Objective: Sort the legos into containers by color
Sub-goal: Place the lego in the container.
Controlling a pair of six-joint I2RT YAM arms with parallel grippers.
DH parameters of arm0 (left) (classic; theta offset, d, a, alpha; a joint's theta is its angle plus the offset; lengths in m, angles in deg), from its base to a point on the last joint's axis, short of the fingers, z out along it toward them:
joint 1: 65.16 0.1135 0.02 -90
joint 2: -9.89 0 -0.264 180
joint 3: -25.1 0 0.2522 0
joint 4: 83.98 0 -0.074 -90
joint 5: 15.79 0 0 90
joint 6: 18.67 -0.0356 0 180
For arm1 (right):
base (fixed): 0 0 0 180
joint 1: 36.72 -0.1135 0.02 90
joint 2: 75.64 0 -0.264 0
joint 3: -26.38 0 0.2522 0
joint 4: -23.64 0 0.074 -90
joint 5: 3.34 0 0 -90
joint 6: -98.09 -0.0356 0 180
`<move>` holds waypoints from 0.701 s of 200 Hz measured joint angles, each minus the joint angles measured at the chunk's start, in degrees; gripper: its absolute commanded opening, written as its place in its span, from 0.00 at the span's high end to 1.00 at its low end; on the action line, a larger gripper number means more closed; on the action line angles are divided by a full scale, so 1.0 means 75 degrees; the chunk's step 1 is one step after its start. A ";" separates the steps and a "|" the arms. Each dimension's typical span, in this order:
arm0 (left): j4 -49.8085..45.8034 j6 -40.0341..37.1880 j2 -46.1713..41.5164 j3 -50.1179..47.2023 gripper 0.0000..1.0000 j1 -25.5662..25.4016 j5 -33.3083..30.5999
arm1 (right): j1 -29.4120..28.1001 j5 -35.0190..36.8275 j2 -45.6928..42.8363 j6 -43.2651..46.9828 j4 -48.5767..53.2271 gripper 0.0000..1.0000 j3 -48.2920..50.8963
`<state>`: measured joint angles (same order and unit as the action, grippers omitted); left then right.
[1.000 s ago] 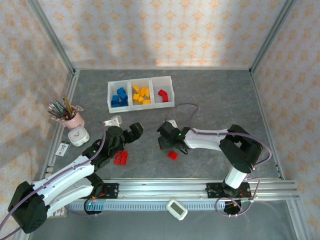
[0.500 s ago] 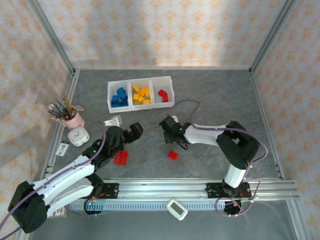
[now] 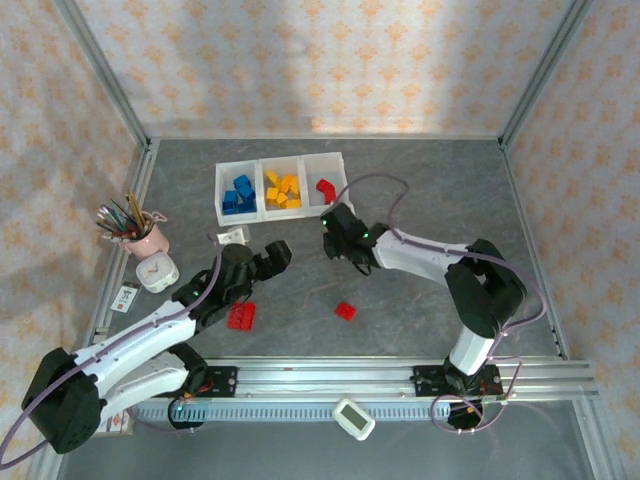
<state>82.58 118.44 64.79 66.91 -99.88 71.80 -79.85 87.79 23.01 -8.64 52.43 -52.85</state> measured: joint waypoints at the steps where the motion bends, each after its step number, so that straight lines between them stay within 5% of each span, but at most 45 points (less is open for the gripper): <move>1: -0.0003 -0.0015 0.0020 0.0029 0.01 0.0000 0.0000 | 0.0020 0.0009 0.0006 0.0006 -0.0003 0.72 -0.0052; 74: 0.0157 -0.0393 0.1253 0.1014 0.01 0.0321 0.0061 | 0.1014 0.0347 0.2381 0.0332 -0.0108 0.68 -0.3649; 116: 0.0303 -0.0498 0.1565 0.1282 0.01 0.0504 0.0087 | 0.1309 0.0490 0.3876 0.0583 0.0146 0.50 -0.5368; 140: 0.0318 -0.0498 0.1623 0.1300 0.01 0.0562 0.0093 | 0.1300 0.0487 0.4197 0.0670 0.0423 0.48 -0.5942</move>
<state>84.96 114.70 76.96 76.66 -95.66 72.50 -70.10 91.44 54.48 -3.61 55.60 -97.42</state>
